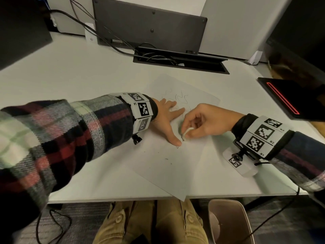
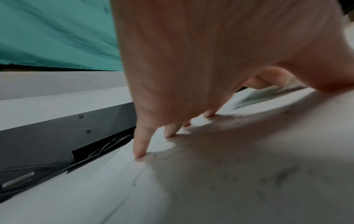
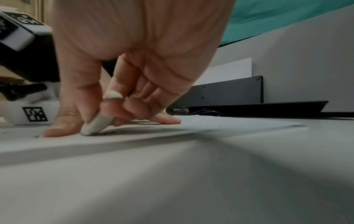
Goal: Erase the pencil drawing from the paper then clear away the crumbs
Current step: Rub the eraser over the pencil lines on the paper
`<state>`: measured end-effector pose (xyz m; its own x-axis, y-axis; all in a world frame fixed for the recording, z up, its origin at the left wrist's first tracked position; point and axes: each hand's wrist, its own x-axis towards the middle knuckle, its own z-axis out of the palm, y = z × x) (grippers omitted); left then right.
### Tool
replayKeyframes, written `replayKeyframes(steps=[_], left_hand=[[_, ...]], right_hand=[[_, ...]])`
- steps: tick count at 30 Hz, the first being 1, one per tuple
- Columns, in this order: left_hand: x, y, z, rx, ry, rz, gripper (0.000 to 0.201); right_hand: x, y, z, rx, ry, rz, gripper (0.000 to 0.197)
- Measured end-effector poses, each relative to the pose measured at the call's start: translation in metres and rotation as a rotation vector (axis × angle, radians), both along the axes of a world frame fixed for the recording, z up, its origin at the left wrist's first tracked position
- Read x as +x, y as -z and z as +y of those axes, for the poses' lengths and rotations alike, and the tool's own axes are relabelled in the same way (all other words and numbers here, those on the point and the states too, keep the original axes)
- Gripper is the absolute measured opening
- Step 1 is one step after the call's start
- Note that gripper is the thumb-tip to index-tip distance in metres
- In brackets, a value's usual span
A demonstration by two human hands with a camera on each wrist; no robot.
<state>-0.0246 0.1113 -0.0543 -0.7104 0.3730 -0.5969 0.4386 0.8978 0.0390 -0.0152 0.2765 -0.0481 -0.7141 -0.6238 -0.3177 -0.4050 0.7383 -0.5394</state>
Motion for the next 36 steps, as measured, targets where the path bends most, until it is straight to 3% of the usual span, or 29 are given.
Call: replayKeyframes(steps=[4, 8, 12, 16, 20, 24, 28, 32, 36], left_hand=[[-0.0007, 0.0015, 0.0011, 0.006, -0.014, -0.011, 0.118], [0.0002, -0.0003, 0.002, 0.006, -0.026, -0.024, 0.118], [0.0004, -0.0003, 0.0024, 0.011, -0.02, -0.012, 0.118], [0.0016, -0.002, 0.0025, 0.003, -0.019, -0.01, 0.117], [0.0026, -0.0029, 0.0027, 0.001, -0.016, -0.009, 0.116], [0.0021, -0.0035, 0.0039, -0.017, -0.016, -0.006, 0.116], [0.0006, -0.0035, 0.0056, -0.041, -0.008, 0.005, 0.118], [-0.0011, -0.0045, 0.0086, -0.095, 0.004, 0.016, 0.119], [-0.0016, -0.0033, 0.009, -0.079, 0.0, 0.016, 0.121]], right_hand=[[-0.0021, -0.0012, 0.0001, -0.032, 0.036, 0.129, 0.008], [0.0042, -0.0019, 0.0008, 0.009, 0.02, -0.007, 0.008], [0.0016, -0.0014, 0.0003, -0.003, 0.054, 0.122, 0.006], [0.0068, -0.0022, -0.0003, 0.016, 0.032, 0.049, 0.006], [0.001, -0.001, 0.0, 0.025, 0.036, 0.158, 0.005], [0.0057, -0.0014, 0.0011, 0.014, 0.03, 0.055, 0.007], [0.0012, -0.0033, 0.0038, 0.01, 0.046, 0.119, 0.004], [0.0048, -0.0032, 0.0049, 0.013, 0.05, 0.011, 0.006], [-0.0009, -0.0048, 0.0077, 0.021, 0.094, 0.145, 0.006]])
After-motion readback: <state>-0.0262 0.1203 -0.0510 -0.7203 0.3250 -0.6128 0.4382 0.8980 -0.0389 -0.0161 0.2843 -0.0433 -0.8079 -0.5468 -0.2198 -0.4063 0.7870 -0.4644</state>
